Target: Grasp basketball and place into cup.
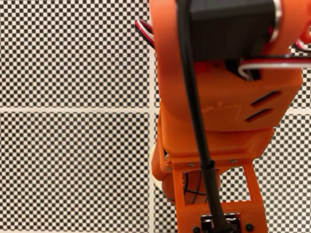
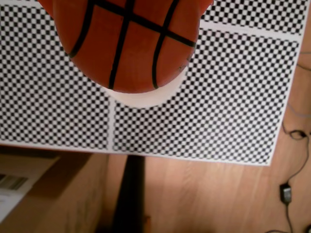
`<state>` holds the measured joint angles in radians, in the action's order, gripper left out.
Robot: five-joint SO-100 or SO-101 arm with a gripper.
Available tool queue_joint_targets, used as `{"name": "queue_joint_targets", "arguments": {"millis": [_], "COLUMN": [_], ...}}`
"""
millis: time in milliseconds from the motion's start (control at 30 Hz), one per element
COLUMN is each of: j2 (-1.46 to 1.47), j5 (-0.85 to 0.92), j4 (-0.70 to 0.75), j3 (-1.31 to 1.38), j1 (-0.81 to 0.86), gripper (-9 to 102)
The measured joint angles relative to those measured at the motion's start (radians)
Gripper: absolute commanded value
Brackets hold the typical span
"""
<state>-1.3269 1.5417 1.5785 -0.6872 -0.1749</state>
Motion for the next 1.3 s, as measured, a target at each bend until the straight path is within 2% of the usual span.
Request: {"name": "queue_joint_targets", "arguments": {"millis": [467, 1300], "j2": [0.117, 0.178], "j5": [0.006, 0.011], "j4": [0.0, 0.012], "j3": [0.126, 0.127], "j1": [-0.005, 0.037], "gripper": [19, 22]}}
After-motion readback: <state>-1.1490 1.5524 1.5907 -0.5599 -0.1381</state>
